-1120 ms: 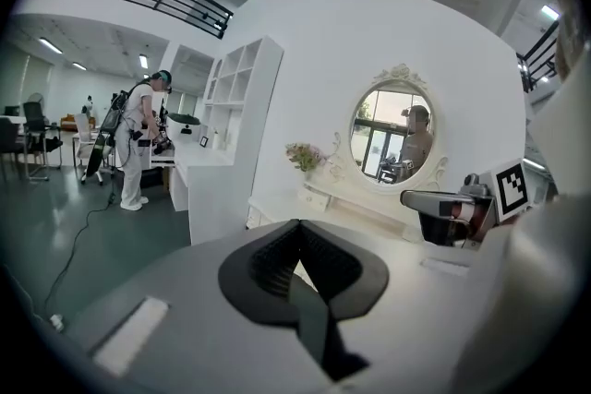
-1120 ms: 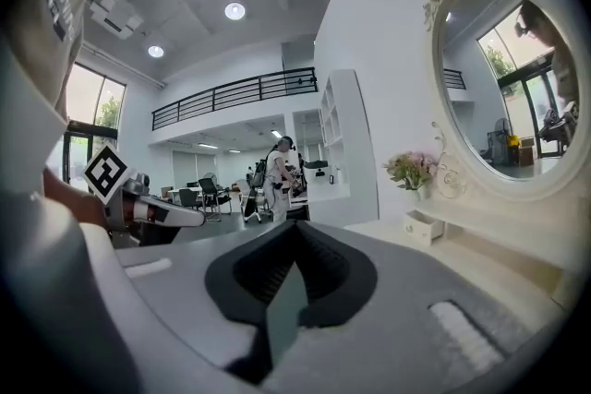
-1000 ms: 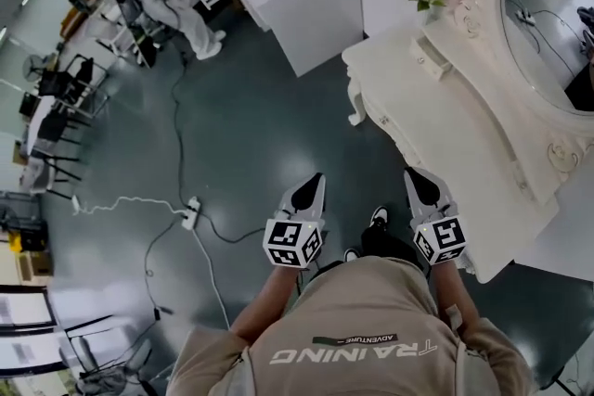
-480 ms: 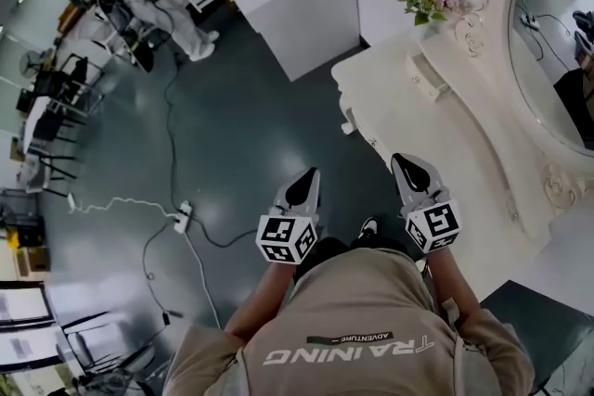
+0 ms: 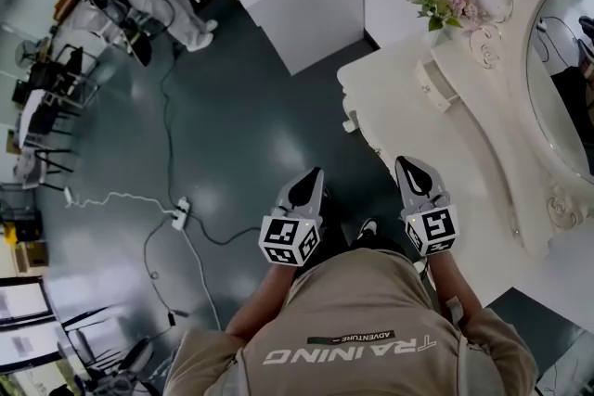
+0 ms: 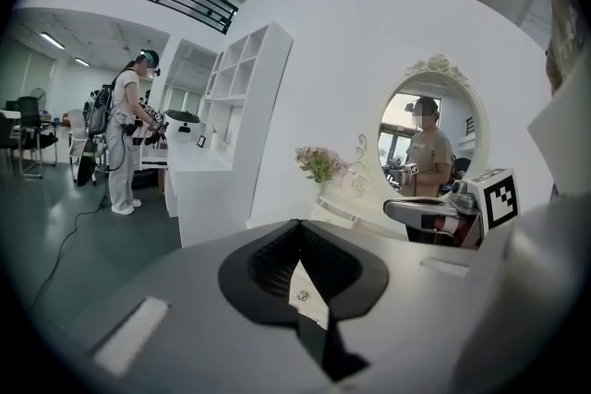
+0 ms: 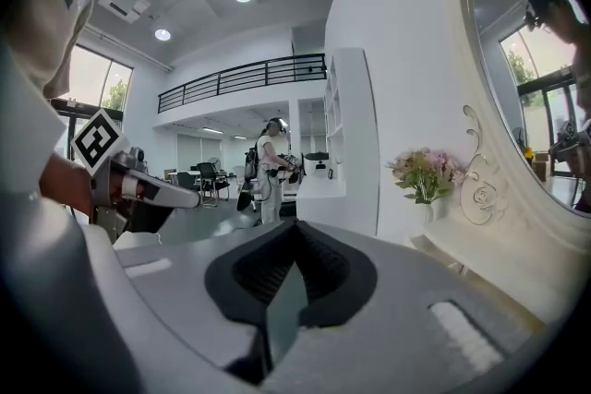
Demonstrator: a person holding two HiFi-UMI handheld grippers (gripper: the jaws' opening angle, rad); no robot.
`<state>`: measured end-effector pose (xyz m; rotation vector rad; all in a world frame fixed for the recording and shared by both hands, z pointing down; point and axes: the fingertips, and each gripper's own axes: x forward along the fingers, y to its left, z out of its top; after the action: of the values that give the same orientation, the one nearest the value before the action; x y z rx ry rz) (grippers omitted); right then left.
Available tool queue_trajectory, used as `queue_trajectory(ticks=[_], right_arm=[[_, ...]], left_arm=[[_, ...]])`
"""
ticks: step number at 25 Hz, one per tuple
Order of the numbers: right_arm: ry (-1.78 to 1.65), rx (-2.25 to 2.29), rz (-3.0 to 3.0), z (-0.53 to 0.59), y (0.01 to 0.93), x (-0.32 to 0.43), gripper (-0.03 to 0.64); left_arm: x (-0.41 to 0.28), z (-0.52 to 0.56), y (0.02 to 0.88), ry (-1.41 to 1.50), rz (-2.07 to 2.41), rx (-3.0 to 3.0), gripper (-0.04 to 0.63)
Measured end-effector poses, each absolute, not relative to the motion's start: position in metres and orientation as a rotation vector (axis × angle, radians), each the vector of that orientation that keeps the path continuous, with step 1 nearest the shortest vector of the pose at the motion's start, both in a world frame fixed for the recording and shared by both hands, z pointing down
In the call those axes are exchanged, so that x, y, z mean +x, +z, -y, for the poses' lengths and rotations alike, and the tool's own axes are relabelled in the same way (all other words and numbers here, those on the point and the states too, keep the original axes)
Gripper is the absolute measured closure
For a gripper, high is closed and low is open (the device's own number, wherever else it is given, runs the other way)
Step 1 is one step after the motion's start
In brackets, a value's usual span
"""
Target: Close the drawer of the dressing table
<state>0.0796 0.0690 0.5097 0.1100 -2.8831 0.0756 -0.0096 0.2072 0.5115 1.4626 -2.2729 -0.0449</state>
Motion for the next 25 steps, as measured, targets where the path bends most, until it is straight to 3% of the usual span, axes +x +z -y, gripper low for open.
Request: queue_trajectory(ticks=[16, 25], right_arm=[[0.077, 0.476, 2.868, -0.040, 0.481, -0.020, 0.614], [0.120, 0.679, 2.776, -0.041, 0.496, -0.017, 0.614]], left_arm=[[-0.138, -0.144, 0.499, 0.027, 2.128, 1.801, 0.578], [-0.173, -0.127, 0.511, 0.020, 2.031, 1.895, 0.578]])
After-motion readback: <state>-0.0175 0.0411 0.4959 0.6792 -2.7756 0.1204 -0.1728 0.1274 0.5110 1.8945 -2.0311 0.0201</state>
